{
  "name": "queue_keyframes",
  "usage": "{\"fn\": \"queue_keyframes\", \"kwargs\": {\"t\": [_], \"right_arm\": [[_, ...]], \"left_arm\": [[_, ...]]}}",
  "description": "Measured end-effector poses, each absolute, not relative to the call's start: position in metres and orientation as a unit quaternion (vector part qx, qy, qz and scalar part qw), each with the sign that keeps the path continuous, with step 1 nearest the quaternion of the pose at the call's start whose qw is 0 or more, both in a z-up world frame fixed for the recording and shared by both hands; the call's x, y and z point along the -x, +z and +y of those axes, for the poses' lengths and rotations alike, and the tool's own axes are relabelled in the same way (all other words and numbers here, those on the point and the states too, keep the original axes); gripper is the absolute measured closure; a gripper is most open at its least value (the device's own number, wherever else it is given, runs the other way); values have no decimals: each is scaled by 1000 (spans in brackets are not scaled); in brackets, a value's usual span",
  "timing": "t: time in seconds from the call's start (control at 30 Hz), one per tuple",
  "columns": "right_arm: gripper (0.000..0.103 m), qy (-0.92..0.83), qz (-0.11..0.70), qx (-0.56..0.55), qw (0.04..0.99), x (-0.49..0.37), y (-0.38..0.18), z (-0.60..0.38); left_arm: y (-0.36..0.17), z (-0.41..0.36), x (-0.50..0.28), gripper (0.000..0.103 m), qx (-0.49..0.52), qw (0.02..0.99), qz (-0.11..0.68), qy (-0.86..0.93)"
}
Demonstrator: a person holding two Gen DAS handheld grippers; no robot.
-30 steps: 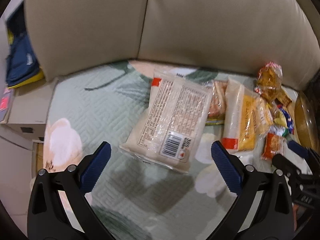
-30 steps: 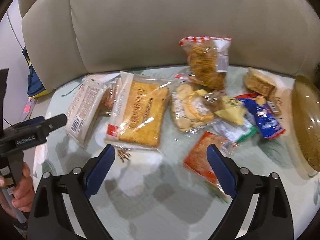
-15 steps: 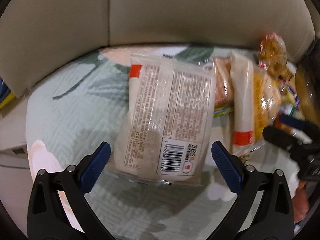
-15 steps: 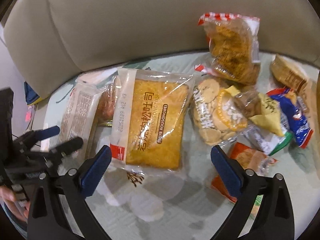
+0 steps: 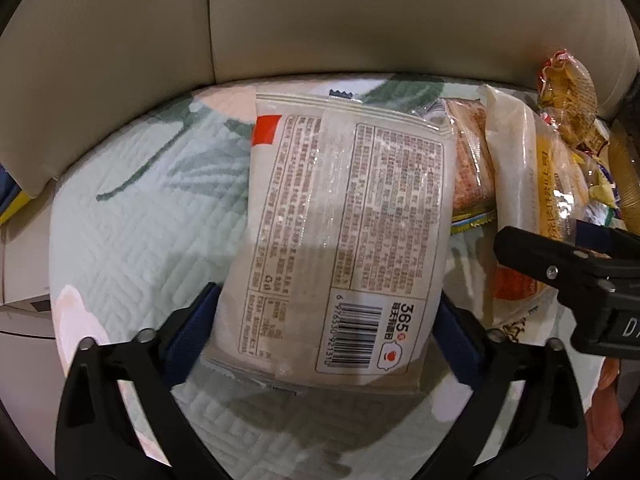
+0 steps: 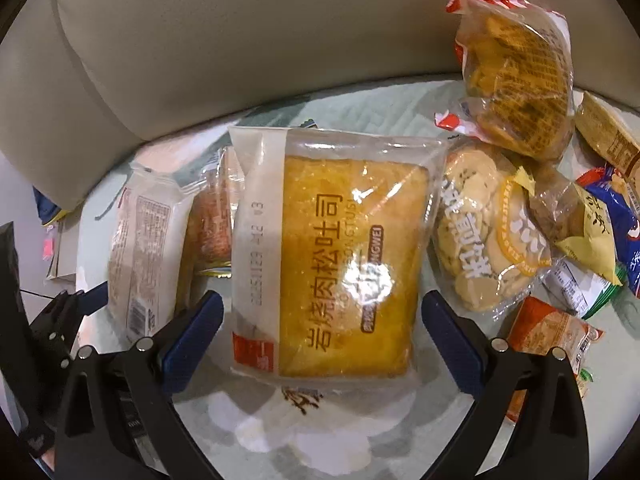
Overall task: Organize snacks
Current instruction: 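Grasp the white bread bag with the left gripper while the right grasps the yellow toast bag, then carry both bags to the gold glass plate and release them onto it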
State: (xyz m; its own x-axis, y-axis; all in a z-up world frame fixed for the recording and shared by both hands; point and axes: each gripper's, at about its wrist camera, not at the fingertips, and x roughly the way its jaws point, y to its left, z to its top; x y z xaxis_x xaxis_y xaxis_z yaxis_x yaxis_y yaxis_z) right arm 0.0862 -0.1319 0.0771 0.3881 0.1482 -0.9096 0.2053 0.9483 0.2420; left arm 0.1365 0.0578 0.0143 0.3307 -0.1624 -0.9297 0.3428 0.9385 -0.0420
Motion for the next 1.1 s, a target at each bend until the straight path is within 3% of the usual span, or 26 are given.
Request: {"fn": "queue_keyframes", "kwargs": {"t": [0.1,0.2,0.3,0.93,1.1], "right_arm": [[5,-32,556,-149,817,-93,75,-124],[19,-49,561,-131,816,-99,72,-110],[25,-55,558,-123,819,-104,68,-97],[28,-1,518,-182,836,-49,95,-159],[28,-28,479,-198,855,-32,126,-185]], "left_arm": [[16,55,-135,15,-81,816,553,-147],[19,54,-126,19,-81,819,550,-142],[24,57,-117,20,-84,821,547,-139],[102,44,-60,21,-72,846,497,-180],[128,4,-50,21,-83,850,479,-205]]}}
